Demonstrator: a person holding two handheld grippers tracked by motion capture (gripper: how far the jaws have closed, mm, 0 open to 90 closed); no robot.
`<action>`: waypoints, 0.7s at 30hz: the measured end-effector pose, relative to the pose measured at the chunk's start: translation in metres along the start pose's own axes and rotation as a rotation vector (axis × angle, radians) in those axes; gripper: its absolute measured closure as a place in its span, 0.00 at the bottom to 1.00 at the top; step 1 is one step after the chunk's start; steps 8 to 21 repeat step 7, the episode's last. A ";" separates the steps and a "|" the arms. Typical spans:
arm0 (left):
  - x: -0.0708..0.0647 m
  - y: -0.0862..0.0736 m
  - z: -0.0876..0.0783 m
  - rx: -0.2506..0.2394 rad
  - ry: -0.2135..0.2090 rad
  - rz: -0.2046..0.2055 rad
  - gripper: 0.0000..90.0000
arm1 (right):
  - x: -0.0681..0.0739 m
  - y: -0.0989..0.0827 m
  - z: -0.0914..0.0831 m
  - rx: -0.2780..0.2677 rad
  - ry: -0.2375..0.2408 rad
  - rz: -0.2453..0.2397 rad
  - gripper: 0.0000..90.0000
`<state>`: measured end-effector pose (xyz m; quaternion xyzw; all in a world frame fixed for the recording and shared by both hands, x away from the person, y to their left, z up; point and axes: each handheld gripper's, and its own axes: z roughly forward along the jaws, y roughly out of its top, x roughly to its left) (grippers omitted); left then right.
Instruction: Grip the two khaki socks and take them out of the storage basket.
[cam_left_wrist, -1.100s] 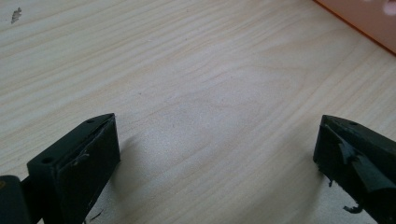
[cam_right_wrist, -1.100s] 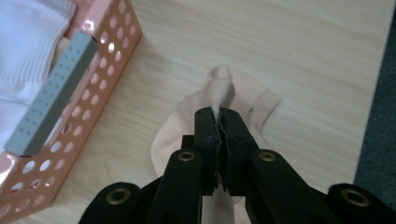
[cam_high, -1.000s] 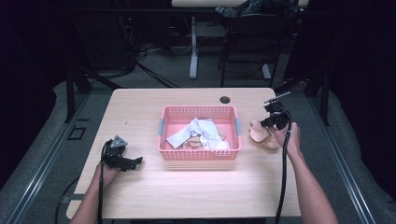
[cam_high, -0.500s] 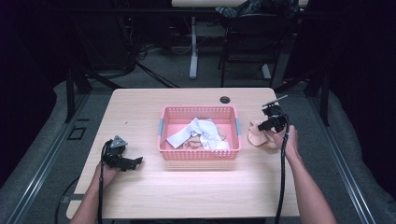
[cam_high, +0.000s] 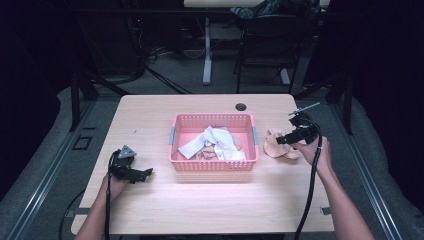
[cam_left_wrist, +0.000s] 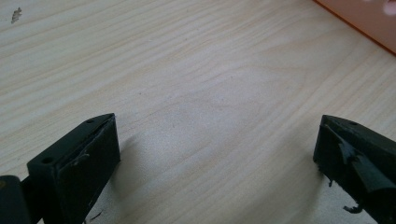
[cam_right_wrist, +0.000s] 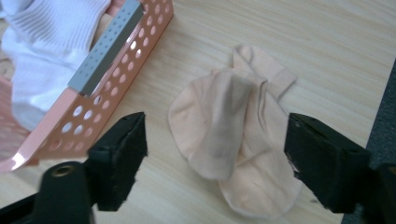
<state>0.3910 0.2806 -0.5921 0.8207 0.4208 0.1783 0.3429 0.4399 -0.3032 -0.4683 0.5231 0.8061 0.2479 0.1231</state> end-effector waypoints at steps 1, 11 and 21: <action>0.000 0.000 0.000 0.000 0.001 0.000 0.00 | 0.000 -0.002 -0.004 -0.002 -0.002 -0.004 0.18; 0.000 0.000 0.000 0.000 0.000 0.000 0.00 | -0.006 -0.018 -0.018 -0.016 -0.009 0.001 0.15; 0.000 0.000 0.000 0.000 0.000 0.000 0.00 | -0.006 -0.018 -0.018 -0.016 -0.009 0.001 0.15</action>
